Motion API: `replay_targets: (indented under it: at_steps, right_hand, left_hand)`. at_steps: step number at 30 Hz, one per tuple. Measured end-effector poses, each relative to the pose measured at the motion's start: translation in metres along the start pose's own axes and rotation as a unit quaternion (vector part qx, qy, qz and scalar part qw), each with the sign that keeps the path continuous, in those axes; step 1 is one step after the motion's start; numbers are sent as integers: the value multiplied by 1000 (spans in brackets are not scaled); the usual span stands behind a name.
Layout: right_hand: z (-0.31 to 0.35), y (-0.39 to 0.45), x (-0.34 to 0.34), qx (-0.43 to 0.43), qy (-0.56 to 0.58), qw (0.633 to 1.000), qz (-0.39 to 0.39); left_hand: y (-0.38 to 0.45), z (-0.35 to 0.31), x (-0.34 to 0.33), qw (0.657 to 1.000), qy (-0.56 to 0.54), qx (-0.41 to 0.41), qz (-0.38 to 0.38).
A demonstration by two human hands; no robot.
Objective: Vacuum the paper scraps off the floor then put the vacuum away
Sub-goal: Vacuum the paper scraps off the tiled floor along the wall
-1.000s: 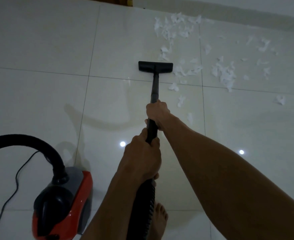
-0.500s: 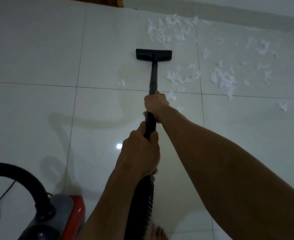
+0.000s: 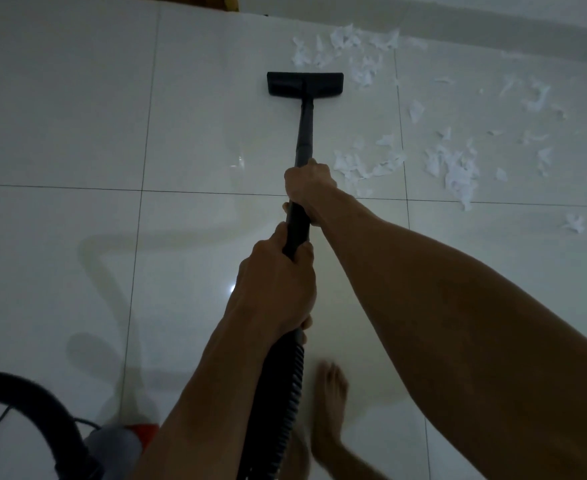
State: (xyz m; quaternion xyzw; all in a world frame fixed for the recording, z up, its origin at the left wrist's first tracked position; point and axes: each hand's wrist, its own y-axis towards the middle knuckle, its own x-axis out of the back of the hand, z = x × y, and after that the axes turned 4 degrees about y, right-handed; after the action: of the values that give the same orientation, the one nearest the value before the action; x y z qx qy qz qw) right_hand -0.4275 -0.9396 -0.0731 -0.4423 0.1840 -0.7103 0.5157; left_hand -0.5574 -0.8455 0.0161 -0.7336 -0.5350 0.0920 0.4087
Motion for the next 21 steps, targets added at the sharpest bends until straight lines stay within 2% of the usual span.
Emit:
replay_targets:
  at_steps: [11, 21]
  right_hand:
    - [49, 46, -7, 20, -23, 1000, -6]
    - [109, 81, -5, 78, -72, 994, 0]
  left_hand:
    - [54, -34, 15, 996, 72, -24, -38]
    - [103, -76, 34, 999, 33, -7, -35]
